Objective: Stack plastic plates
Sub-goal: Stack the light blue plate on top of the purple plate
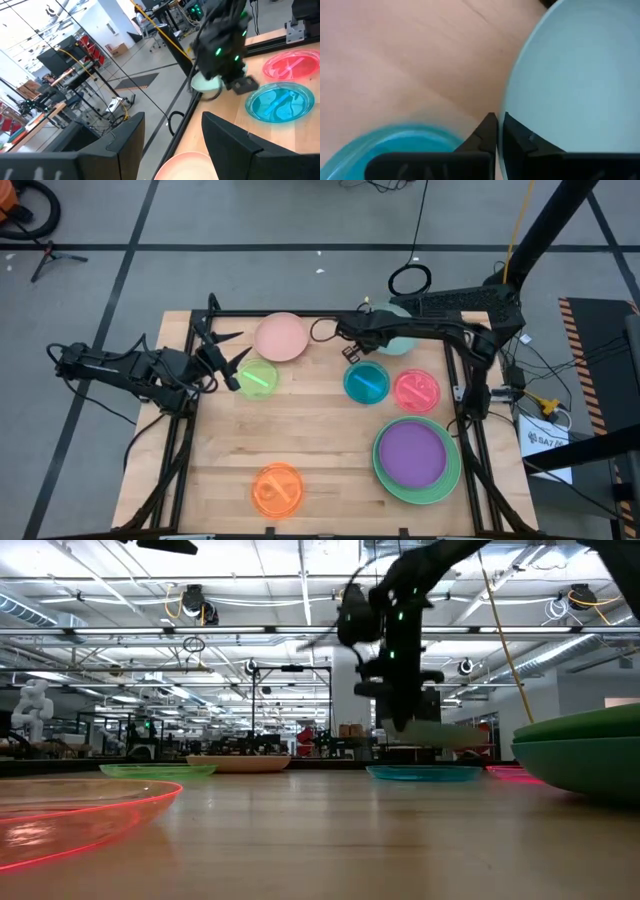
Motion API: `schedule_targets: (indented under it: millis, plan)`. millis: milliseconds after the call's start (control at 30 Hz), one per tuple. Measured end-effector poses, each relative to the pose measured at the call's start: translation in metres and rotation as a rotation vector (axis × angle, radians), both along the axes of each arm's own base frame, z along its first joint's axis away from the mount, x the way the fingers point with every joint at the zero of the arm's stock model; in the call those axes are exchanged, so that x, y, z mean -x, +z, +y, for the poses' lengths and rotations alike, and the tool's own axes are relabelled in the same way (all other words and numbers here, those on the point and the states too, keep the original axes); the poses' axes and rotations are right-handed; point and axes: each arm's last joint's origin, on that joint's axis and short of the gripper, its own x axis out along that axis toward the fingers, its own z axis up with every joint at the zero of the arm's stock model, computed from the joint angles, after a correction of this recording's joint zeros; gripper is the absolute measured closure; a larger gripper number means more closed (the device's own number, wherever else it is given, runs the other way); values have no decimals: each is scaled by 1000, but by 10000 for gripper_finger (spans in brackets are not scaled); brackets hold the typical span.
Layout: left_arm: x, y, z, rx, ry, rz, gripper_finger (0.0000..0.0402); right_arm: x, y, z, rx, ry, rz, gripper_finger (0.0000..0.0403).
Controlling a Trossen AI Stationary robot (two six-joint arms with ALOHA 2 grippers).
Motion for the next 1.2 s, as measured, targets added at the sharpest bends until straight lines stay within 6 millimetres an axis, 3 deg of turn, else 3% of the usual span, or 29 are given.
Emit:
schedule_targets:
  millis: [300,467,800,1033,1200]
  plan:
    - [0,0,0,2,0,-3,199,3,67,93,77,301,-162,400]
    - [0,0,0,7,1,-7,199,14,85,153,-21,477,-233,401]
    - [0,0,0,28,5,-22,199,38,89,257,-167,698,-282,402]
    - [0,0,0,40,7,-31,199,66,84,309,-363,596,-266,402]
    - [0,0,0,46,8,-35,199,83,85,334,-425,483,-292,402]
